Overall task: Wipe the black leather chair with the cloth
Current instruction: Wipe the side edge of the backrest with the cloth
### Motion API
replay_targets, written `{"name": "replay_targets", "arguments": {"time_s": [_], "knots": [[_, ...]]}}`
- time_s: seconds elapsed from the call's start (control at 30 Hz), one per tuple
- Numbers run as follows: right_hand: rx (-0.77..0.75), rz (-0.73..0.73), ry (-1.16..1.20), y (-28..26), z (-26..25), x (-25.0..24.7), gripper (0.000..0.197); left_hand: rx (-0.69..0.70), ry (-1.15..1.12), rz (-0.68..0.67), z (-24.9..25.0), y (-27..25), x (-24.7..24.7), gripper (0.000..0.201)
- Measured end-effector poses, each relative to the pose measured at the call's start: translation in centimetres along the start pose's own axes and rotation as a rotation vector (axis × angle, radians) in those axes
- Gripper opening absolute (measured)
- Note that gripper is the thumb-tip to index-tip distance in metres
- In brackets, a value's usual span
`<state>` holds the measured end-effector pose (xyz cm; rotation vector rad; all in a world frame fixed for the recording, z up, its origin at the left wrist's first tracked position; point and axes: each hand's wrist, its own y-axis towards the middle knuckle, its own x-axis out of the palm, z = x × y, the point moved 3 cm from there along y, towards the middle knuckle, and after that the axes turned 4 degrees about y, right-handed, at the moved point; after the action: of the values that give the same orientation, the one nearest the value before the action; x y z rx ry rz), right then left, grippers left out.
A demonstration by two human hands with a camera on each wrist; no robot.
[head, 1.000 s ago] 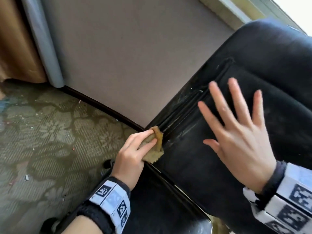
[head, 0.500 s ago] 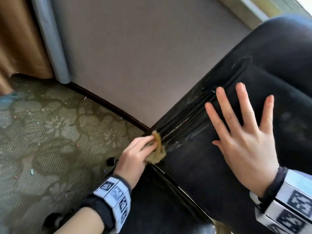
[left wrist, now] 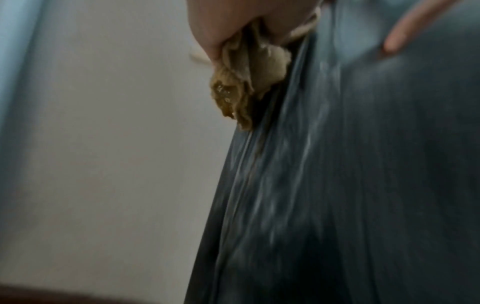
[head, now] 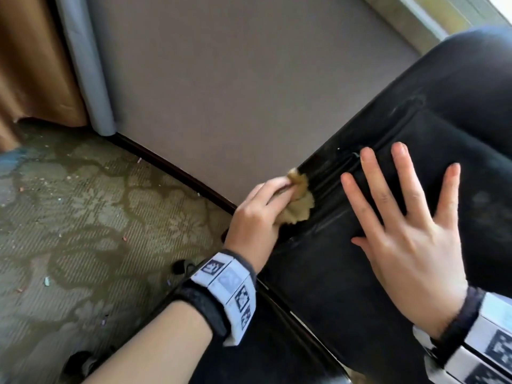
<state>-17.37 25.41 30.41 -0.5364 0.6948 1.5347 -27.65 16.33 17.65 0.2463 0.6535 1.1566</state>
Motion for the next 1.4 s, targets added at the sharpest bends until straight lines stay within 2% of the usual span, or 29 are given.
{"name": "replay_targets", "arguments": {"time_s": [0.1, 0.2, 0.23, 0.27, 0.33, 0.47, 0.57, 0.7, 0.8, 0.87, 0.93, 0.97, 1.0, 1.07, 1.13, 1.17, 1.27, 1.4], "knots": [[-0.01, -0.006, -0.018, -0.1, 0.0, 0.2, 0.078, -0.1, 0.086, -0.121, -4.3, -4.8, -0.1, 0.044], [-0.009, -0.011, -0.028, -0.1, -0.1, 0.5, 0.078, -0.175, 0.14, -0.291, -7.3, -8.0, -0.9, 0.058], [-0.007, -0.008, -0.027, -0.1, -0.2, 0.5, 0.077, -0.206, 0.123, -0.309, -7.6, -8.1, -1.2, 0.064], [-0.003, -0.001, -0.024, -0.1, -0.2, 0.5, 0.076, -0.251, 0.088, -0.282, -7.3, -7.4, -1.6, 0.066], [-0.002, 0.008, -0.019, -0.1, -0.3, 0.4, 0.074, -0.295, -0.014, -0.14, -5.6, -4.7, -2.4, 0.063], [-0.002, 0.019, -0.005, -0.2, -0.3, 0.4, 0.07, -0.111, -0.18, 0.039, 0.4, 1.9, -2.3, 0.053], [0.002, 0.013, -0.005, -0.2, -0.1, 0.5, 0.069, -0.028, -0.174, 0.064, 2.0, 4.1, -1.6, 0.042], [0.002, 0.005, -0.007, -0.2, -0.1, 0.5, 0.069, -0.018, -0.082, 0.002, -0.6, 0.9, -0.4, 0.035], [0.014, -0.003, -0.012, -0.1, -0.3, 0.4, 0.072, -0.135, 0.023, -0.16, -3.4, -1.9, 0.3, 0.05], [0.012, -0.011, -0.017, 0.0, -0.4, 0.2, 0.073, -0.277, 0.126, -0.32, -5.3, -2.8, 0.3, 0.045], [0.011, -0.02, -0.013, 0.0, -0.5, 0.0, 0.076, -0.495, 0.205, -0.553, -7.8, -4.2, 0.1, 0.039], [0.012, -0.023, -0.009, -0.1, -0.5, -0.2, 0.078, -0.567, 0.208, -0.601, -8.7, -4.9, -0.3, 0.038], [0.01, -0.027, -0.004, -0.1, -0.7, -0.3, 0.08, -0.625, 0.175, -0.581, -9.3, -5.3, -0.8, 0.037], [-0.01, -0.033, 0.014, -0.2, -1.0, -0.4, 0.08, -0.694, -0.015, -0.349, -9.2, -4.9, -1.9, 0.035], [-0.062, -0.039, 0.041, -0.4, -1.5, -0.2, 0.077, -0.629, -0.133, -0.106, -7.1, -3.3, -2.7, 0.041], [-0.085, -0.043, 0.051, -0.5, -1.8, 0.0, 0.075, -0.528, -0.167, -0.048, -5.5, -2.4, -2.9, 0.036], [-0.096, -0.041, 0.065, -0.6, -2.0, 0.4, 0.071, -0.208, -0.201, -0.017, -1.4, -1.0, -2.3, 0.032], [-0.087, -0.04, 0.063, -0.6, -1.8, 0.4, 0.071, -0.104, -0.144, -0.034, -1.3, -1.8, -1.6, 0.034]]}}
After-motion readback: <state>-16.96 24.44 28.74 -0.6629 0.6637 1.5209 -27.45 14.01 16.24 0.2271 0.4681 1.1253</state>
